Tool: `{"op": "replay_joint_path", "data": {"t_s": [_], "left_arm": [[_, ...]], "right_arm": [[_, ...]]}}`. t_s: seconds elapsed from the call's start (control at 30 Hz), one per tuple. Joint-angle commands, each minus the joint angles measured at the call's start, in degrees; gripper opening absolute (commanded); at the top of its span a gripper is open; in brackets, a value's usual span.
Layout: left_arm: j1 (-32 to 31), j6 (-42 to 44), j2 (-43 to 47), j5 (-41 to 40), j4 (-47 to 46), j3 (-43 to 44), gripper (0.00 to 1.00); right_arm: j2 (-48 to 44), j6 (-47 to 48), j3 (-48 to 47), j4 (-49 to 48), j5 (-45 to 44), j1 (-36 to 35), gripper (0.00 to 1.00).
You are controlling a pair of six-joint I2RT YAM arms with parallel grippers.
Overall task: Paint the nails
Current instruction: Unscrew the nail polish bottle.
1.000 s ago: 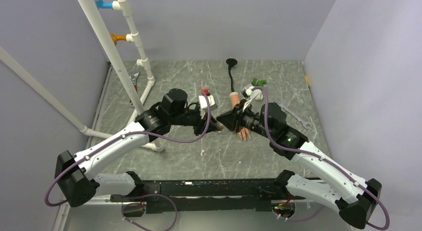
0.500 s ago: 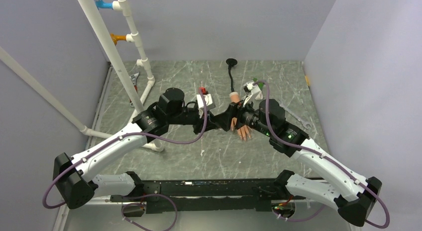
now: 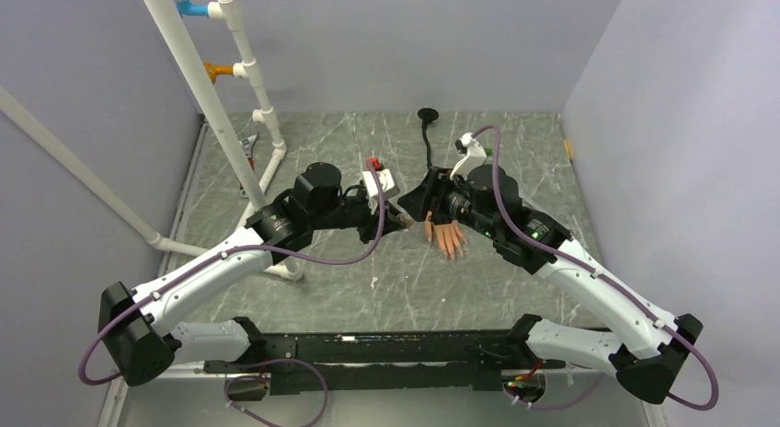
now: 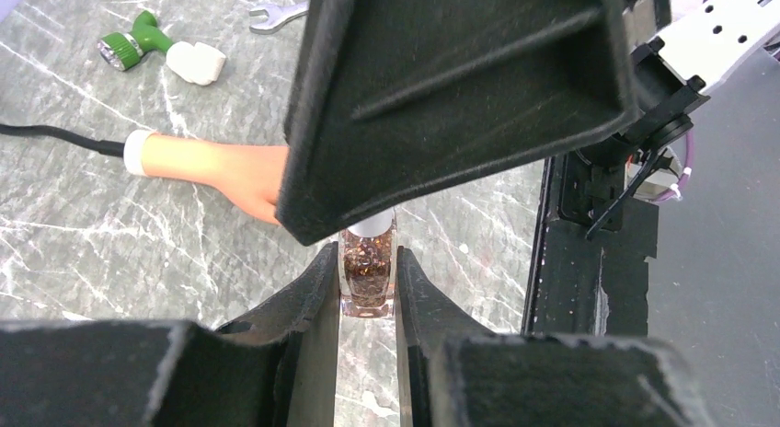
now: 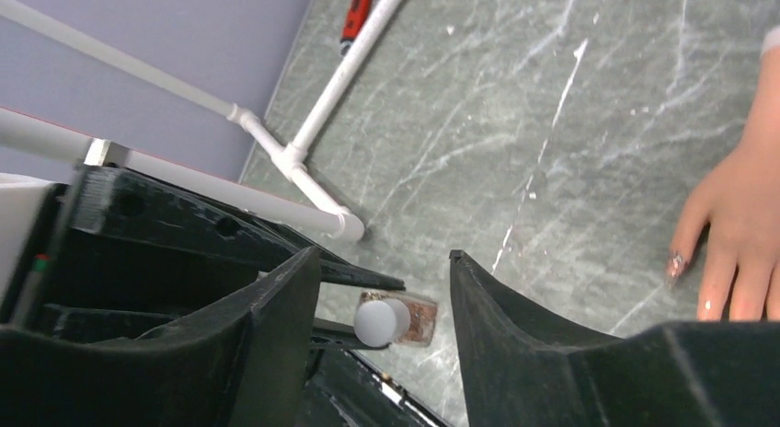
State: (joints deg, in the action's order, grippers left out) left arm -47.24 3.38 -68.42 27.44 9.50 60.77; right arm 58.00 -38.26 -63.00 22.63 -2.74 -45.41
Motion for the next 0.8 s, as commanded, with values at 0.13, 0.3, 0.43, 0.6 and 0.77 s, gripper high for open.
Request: {"op": "replay_joint_path", "data": {"t_s": [0.13,0.3,0.43,0.6,0.77], "left_arm": [[-0.2,-0.5,0.1,-1.2,-2.1,1.5,0.0],[-0.2,-0.6,-0.3,-1.2,-1.9,1.6,0.0],[-0.2,-0.7,-0.6,-1.2,-1.8,1.8,0.0],[-0.2,-0.5,-0.7,-1.2,-1.7,1.8,0.0],[-0.3,-0.6,-0.8,-1.4,-2.0,1.5,0.0]], "right_arm": [[-0.3,-3.0,-1.9,2.9,0.4,-0.2,0.46],[-0.3,-2.8,-2.1,4.1,0.7,-0.2,0.43],[0.0,-2.3,-2.5,4.9,1.2,-0.3,0.45],[0.6,-2.0,-2.5,5.2,1.5,-0.8,0.41],[0.7,-1.2,-1.8,4.8,1.9,-1.3,0.28]]}}
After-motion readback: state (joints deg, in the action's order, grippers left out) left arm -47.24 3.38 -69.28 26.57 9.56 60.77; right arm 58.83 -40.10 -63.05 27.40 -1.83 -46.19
